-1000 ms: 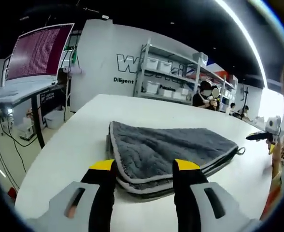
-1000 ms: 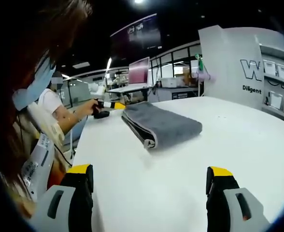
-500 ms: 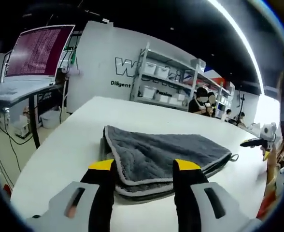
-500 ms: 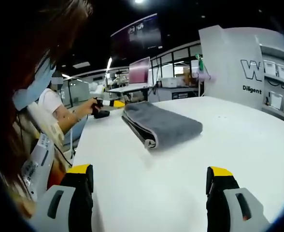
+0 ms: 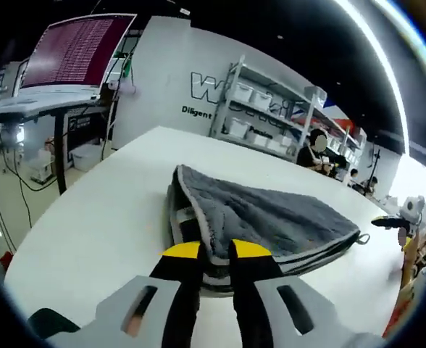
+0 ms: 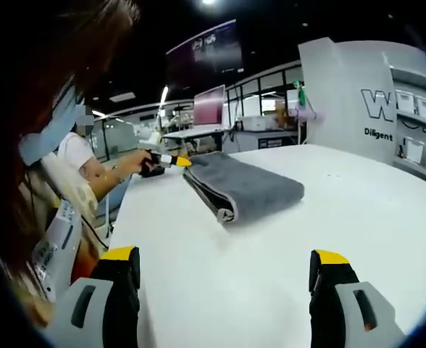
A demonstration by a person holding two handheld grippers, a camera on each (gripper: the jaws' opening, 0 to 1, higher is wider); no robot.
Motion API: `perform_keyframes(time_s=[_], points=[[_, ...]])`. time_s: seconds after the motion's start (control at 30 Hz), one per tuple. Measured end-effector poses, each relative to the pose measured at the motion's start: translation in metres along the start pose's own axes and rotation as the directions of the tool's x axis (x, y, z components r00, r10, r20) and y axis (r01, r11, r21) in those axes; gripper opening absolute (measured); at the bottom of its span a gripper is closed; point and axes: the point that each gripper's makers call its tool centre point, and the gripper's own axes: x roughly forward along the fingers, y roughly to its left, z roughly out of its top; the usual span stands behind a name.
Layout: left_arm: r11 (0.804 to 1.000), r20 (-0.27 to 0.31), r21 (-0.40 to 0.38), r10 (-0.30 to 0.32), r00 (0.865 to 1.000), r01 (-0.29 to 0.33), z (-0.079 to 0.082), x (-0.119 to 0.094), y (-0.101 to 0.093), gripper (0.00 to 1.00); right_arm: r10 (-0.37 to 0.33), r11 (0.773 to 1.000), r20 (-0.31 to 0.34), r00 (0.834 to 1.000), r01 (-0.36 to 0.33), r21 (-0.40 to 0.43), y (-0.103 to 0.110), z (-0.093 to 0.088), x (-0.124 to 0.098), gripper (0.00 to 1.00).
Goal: Fold the towel on the table until its edges align and the towel forms a compact rectangular stack.
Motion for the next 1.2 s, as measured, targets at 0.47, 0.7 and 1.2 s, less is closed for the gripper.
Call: perform_keyframes(time_s=[0.47, 0.7, 1.2], points=[[0.996, 0.026, -0.072, -0.053, 0.998, 0.054, 0.006, -0.018, -0.019, 0.03, -0.002, 1.0, -0.004, 1.0, 0.002, 0.004, 0.002, -0.003, 0.003, 0.99], [0.999, -0.083, -0.01, 0.032, 0.996, -0.033, -0.013, -0.015, 0.004, 0.09, 0.002, 1.0, -0.001, 1.0, -0.002, 0.0, 0.002, -0.002, 0.002, 0.99], [0.999, -0.104, 0.033, 0.001, 0.995, 0.002, -0.017, -0.01, -0.007, 0.36, -0.004, 1.0, -0.005, 1.0, 0.004, 0.007, 0.002, -0.004, 0.003, 0.99]])
